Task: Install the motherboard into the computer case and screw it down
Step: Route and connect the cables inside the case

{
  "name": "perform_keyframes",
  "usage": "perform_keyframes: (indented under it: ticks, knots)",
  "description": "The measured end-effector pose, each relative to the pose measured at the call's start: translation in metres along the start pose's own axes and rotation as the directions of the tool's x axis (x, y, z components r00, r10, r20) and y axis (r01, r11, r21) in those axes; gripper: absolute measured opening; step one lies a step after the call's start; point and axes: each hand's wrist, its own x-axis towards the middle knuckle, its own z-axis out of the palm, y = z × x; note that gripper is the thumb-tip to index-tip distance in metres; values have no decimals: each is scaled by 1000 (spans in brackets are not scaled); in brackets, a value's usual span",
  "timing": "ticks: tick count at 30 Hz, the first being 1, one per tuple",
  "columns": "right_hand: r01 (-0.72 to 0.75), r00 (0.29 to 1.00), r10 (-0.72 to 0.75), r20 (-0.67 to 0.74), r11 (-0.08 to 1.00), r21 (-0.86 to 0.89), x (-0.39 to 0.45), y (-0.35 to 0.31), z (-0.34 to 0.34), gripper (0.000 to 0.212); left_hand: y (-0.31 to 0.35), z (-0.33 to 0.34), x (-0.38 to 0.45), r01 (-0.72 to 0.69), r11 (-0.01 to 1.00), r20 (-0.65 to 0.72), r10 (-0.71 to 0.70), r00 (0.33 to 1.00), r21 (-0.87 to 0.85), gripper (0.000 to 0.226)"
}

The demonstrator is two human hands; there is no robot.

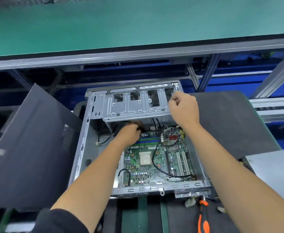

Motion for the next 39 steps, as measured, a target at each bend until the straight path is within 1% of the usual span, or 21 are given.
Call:
perform_keyframes:
  ticks: [3, 6, 7, 9, 11, 13, 15, 18, 21, 23, 24, 25, 26, 27, 28, 30, 32, 34, 36, 39]
  knots:
    - [-12, 1000, 12, 2, 1000, -16, 1, 0, 2, 14, 0, 1, 3, -2, 1000, 30, 2, 1000, -2, 20]
    - [-20, 1000, 20, 9, 999, -29, 2, 1, 2, 14, 1, 2, 4, -38, 998, 32, 39, 999, -46, 25]
    - [-23, 1000, 23, 8, 999, -28, 2, 2, 3, 14, 1, 0, 5, -49, 997, 26, 50, 998, -52, 22]
    - [-29, 1000, 29, 4, 999, -29, 3, 2, 3, 14, 2, -2, 6, -60, 997, 31, 62, 998, -50, 9]
    - [-35, 999, 35, 0, 999, -28, 3, 2, 3, 15, 3, -4, 5, -51, 996, 56, 56, 997, -76, 5]
    - [-38, 999, 38, -5, 999, -20, 4, 2, 3, 15, 0, -8, 1, -36, 981, 82, 52, 995, -191, 7]
    - [-39, 999, 39, -4, 999, -21, 4, 1, 3, 15, -3, -13, -3, -23, 945, 88, 54, 995, -327, 15]
    - [-48, 999, 48, -6, 999, -17, 5, 1, 3, 15, -8, -19, -8, 10, 910, 81, 26, 996, -414, 25]
    - [-45, 999, 44, -4, 999, -25, 5, 1, 3, 15, -7, -21, -10, 21, 909, 130, 37, 991, -417, 23]
    - [-41, 999, 41, -3, 999, -27, 5, 2, 3, 15, -4, -24, -12, 4, 917, 154, 63, 986, -399, 37]
    - [-40, 999, 40, -3, 999, -30, 5, 2, 3, 15, -5, -25, -12, 0, 921, 153, 65, 986, -390, 40]
    - [-38, 999, 38, -2, 999, -34, 5, 2, 3, 15, -6, -26, -12, 0, 923, 150, 63, 987, -384, 37]
    - [-38, 999, 38, 0, 999, -38, 5, 2, 3, 15, -9, -27, -11, 4, 930, 150, 55, 987, -369, 30]
    - [-37, 999, 37, 2, 998, -41, 5, 2, 4, 15, -12, -27, -11, 13, 942, 154, 41, 987, -337, 22]
    - [-38, 999, 38, 4, 998, -41, 6, 2, 4, 15, -14, -28, -12, 28, 955, 169, 24, 985, -297, 19]
    - [-40, 999, 41, 1, 998, -38, 5, 2, 4, 15, -18, -30, -13, 64, 964, 192, -14, 981, -257, 27]
    - [-39, 999, 39, -2, 999, -35, 5, 2, 4, 15, -20, -32, -13, 113, 947, 175, -62, 983, -299, 32]
    - [-42, 999, 42, -3, 999, -31, 5, 2, 4, 15, -23, -34, -14, 171, 896, 194, -97, 976, -411, 28]
    - [-46, 999, 46, -2, 999, -27, 5, 2, 3, 15, -26, -37, -17, 170, 886, 253, -62, 966, -431, 20]
    - [-51, 999, 51, -2, 998, -24, 5, 1, 3, 16, -25, -38, -20, 116, 927, 287, -10, 958, -356, 13]
